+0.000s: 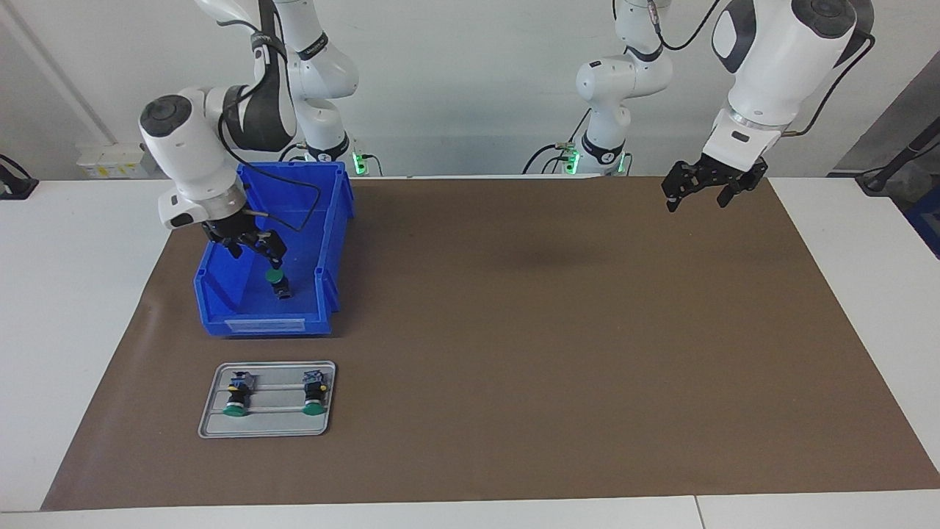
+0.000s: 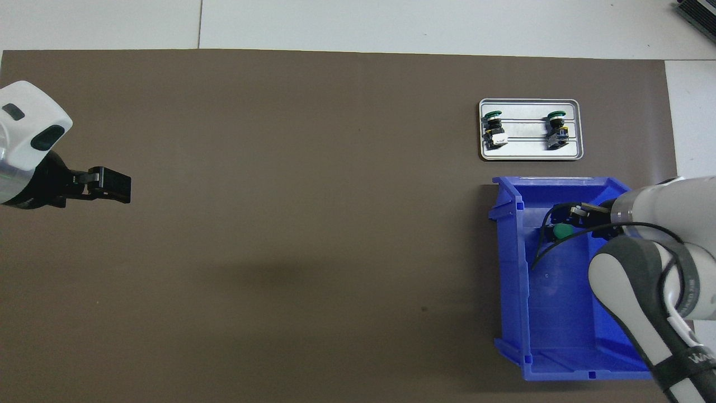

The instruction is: Place and press button with both arms

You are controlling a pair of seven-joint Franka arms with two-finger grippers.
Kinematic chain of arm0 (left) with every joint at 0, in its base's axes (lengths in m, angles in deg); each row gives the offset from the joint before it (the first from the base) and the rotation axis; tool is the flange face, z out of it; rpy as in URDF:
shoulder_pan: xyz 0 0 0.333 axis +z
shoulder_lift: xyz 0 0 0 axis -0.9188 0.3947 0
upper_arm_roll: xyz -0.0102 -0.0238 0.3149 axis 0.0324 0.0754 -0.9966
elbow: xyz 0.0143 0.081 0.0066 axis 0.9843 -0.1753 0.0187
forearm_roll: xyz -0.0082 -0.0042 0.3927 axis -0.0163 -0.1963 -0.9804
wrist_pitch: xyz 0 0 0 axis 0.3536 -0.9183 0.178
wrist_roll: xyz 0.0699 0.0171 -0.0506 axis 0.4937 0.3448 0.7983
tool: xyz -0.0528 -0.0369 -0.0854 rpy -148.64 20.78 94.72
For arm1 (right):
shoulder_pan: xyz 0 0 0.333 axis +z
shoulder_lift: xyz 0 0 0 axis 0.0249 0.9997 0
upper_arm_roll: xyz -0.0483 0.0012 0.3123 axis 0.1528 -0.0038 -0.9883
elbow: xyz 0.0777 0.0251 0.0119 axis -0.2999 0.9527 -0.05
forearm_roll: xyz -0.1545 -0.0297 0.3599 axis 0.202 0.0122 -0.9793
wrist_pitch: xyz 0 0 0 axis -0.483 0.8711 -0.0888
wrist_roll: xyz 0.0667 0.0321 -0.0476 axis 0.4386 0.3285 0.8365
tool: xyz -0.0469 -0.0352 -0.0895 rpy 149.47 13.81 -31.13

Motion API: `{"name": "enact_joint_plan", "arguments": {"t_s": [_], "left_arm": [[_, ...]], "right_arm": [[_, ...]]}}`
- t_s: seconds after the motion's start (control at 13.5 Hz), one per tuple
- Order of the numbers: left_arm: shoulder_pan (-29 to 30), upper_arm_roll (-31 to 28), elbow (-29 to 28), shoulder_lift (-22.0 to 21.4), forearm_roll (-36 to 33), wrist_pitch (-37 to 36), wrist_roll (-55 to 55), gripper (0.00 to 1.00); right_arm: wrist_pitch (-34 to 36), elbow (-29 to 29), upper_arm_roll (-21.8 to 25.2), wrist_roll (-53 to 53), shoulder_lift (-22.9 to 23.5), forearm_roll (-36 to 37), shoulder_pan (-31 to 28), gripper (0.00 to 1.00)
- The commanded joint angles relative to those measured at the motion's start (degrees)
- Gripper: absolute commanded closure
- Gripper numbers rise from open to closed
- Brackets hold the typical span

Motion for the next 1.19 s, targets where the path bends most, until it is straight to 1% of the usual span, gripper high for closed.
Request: {"name": "enact_joint_plan", "arguments": {"t_s": [0.0, 0.22, 0.44, 0.59, 0.67, 0.81, 0.96, 1.11], "left_arm": [[0.80, 0.15, -1.82, -1.77, 0.89, 0.65, -0.93, 0.00], [0.80, 0.15, -1.82, -1.77, 0.89, 0.65, -0.93, 0.00], [0.80, 0.15, -1.82, -1.77, 0.88, 0.65, -0.93, 0.00], [0.80, 0.15, -1.82, -1.77, 0.89, 0.65, -0.93, 0.00], [0.80, 0.15, -1.82, -1.77, 0.89, 0.65, -0.93, 0.00], [0.80, 0.15, -1.82, -1.77, 0.89, 0.65, -0.93, 0.00], [0.80, 0.15, -1.82, -1.77, 0.89, 0.65, -0.93, 0.00], [0.80, 0.15, -1.82, -1.77, 0.89, 0.65, -0.93, 0.00]], "right_arm": [[4.89, -6.95, -0.28, 1.71, 0.94, 1.27, -0.05, 0.02], [9.20, -13.46, -0.37, 2.85, 1.82, 1.18, -0.05, 0.02], [17.27, -22.50, -1.42, 2.94, 4.01, 1.01, -0.13, 0.01], [21.59, -27.34, -1.42, 3.82, 4.11, 0.83, -0.40, 0.00], [23.17, -28.58, -1.42, 4.52, 4.11, 0.83, -0.40, 0.00], [24.41, -29.29, -1.34, 5.66, 3.14, 0.66, -0.40, 0.00], [28.09, -32.71, -1.34, 6.63, 3.14, 0.30, -0.49, 0.00], [32.30, -34.74, -1.60, 6.72, 3.14, 0.39, -0.14, 0.00]]}}
